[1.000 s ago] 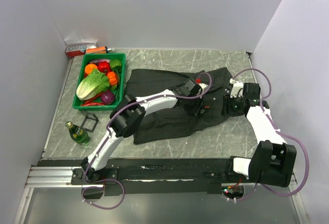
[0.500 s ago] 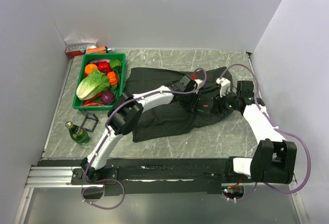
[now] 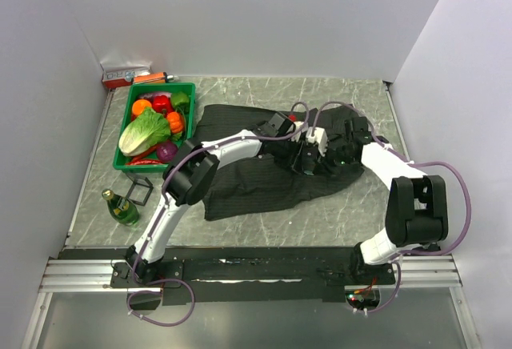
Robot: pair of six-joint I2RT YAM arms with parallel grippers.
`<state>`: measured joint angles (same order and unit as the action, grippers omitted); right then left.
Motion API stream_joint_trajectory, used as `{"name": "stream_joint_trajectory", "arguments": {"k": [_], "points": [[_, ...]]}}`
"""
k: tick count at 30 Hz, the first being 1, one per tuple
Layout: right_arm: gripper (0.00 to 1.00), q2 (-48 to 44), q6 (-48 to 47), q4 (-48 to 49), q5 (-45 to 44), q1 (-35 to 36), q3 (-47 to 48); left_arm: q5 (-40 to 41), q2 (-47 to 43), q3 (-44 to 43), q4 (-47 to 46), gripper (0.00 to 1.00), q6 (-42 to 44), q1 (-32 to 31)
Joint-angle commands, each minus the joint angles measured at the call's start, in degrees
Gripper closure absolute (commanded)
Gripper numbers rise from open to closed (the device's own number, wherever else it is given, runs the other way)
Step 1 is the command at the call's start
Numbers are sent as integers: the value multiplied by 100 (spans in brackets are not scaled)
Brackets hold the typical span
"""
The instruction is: Remove the brooch from the garment
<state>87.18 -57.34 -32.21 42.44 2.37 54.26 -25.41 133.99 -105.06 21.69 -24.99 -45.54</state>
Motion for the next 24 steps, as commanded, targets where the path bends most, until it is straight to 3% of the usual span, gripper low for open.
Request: {"name": "stream_joint_trajectory", "arguments": {"k": [1, 12, 24], "points": [[62, -61, -1041, -39, -122, 202, 93, -324, -163, 11, -166, 59, -172, 106], [62, 133, -1771, 171, -807, 650, -82, -518, -58, 20, -218, 58, -260, 256], [64, 168, -1939, 469, -1298, 835, -345, -553, 13, -15, -218, 58, -296, 282]]}}
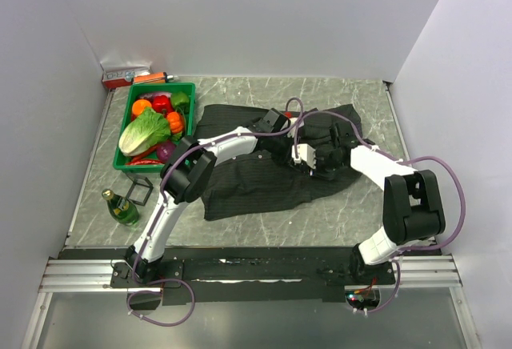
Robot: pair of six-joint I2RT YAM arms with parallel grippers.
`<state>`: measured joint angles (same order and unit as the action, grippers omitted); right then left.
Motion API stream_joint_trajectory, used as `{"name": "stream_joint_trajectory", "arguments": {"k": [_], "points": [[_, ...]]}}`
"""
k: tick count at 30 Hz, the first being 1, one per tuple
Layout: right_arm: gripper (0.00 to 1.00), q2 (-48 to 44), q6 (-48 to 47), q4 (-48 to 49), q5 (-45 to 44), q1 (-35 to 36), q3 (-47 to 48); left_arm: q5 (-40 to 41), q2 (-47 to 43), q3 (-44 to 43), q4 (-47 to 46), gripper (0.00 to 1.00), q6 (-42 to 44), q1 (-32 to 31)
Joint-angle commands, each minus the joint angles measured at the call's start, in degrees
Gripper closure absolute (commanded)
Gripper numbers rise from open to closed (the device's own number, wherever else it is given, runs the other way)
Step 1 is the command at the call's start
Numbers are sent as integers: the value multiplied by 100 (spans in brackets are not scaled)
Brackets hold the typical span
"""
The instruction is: Remove the brooch from the garment
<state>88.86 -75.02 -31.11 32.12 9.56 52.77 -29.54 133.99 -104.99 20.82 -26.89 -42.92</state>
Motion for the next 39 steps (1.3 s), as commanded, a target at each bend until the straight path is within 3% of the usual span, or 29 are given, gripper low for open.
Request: {"name": "stream_joint_trajectory", "arguments": {"k": [1, 12, 39], "points": [[64, -9, -153, 517, -346, 133, -232, -140, 13, -22, -148, 57, -105, 20], [67, -88, -135, 1441, -909, 301, -523, -245, 4, 84, -140, 58, -79, 20], [68, -194, -618, 1213, -1155, 292, -145, -386, 48, 66, -148, 56, 26, 29]]}}
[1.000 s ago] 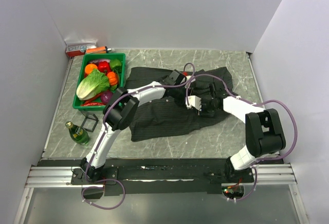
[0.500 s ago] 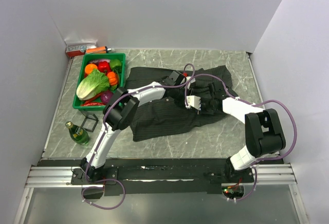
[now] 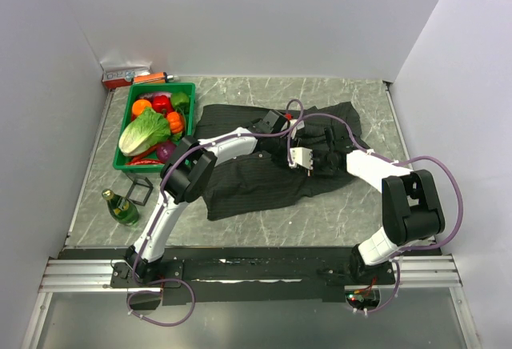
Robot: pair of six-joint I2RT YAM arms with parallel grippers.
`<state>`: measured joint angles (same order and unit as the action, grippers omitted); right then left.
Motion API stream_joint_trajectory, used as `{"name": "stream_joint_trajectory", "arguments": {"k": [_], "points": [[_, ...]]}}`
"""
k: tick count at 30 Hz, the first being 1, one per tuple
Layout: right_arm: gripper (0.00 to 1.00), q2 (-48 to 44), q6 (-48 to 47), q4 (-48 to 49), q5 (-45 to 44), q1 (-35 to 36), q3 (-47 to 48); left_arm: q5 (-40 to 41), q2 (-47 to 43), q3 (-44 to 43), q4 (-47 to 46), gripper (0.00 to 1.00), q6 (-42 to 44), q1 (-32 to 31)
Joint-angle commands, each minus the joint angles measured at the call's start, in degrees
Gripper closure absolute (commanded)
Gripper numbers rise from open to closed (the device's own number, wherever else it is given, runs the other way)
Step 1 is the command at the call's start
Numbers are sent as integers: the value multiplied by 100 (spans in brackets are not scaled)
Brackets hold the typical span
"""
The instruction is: Remove the brooch from the garment
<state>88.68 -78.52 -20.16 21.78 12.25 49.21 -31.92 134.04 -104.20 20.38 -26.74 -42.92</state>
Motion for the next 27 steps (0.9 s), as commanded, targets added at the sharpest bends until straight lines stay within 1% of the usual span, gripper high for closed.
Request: {"name": "stream_joint_trajectory", "arguments": {"k": [1, 5, 9, 11, 12, 16, 19, 21, 25, 27], "points": [[68, -150, -269, 127, -130, 32, 212, -156, 17, 5, -105, 56, 20, 20], [69, -18, -330, 267, -69, 49, 186, -218, 26, 32, -96, 56, 46, 20], [74, 26, -655, 417, 141, 58, 62, -525, 43, 67, -210, 56, 11, 29], [76, 52, -875, 373, 221, 67, 36, -639, 17, 76, -271, 56, 2, 29], [79, 52, -919, 355, 317, 76, 27, -718, 8, 76, -306, 56, -15, 38], [86, 105, -1130, -144, 738, 84, 272, -1096, -1, 128, -509, 54, -112, 125], [87, 227, -1069, -681, 985, 102, 562, -1299, -9, 198, -657, 53, -208, 230], [87, 359, -947, -1041, 995, 120, 721, -1474, 8, 295, -754, 51, -313, 301], [86, 527, -542, -1034, 995, 146, 862, -1799, 87, 295, -1070, 48, -463, 512], [86, 544, -314, -946, 995, 146, 862, -1948, 149, 164, -1115, 48, -472, 556]]}}
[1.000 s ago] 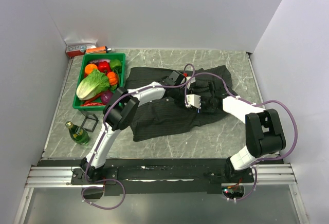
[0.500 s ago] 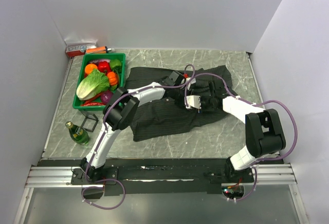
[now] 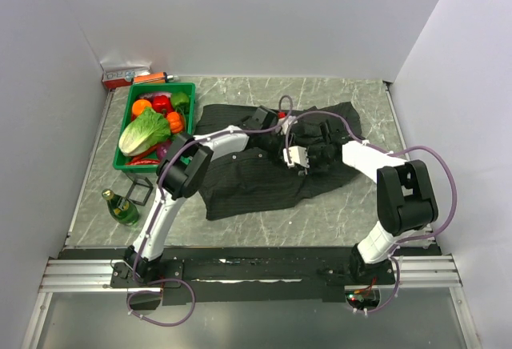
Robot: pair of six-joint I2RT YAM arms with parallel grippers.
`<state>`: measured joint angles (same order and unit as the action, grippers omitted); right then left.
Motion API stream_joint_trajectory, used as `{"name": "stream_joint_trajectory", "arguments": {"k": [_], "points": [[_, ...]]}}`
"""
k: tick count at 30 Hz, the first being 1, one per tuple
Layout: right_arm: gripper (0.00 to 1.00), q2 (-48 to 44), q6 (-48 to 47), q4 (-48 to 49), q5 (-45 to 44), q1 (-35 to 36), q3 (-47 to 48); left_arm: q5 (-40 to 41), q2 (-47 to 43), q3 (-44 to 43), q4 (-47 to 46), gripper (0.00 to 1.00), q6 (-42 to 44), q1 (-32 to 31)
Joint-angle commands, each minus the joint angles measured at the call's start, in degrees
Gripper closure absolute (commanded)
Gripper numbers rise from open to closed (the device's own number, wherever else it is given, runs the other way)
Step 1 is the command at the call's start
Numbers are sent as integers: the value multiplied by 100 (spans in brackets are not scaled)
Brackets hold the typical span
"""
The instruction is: Remove the brooch from the garment
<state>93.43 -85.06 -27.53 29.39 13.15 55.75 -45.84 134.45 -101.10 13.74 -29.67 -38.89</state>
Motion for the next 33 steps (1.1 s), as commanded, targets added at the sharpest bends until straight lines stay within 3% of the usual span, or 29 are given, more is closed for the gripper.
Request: {"name": "stream_joint_trajectory", "arguments": {"k": [1, 8, 13, 20, 28, 33], "points": [[85, 88, 401, -183, 252, 56, 217, -601, 168, -199, -468, 48, -188, 171], [85, 307, 1087, -165, 331, 127, 490, -706, 389, -463, -495, 49, -145, 154], [90, 544, 1360, -367, 322, 144, 840, -979, 415, -455, -705, 50, -232, 128], [100, 1019, 1623, -1403, 699, -40, 1702, -1102, 371, -314, -759, 52, -4, 119], [100, 1292, 1799, -1861, 656, -67, 2027, -1005, 450, -428, -460, 59, 506, 128], [100, 1389, 1914, -1940, 577, -93, 2124, -803, 160, 116, -872, 63, 515, 145]]}}
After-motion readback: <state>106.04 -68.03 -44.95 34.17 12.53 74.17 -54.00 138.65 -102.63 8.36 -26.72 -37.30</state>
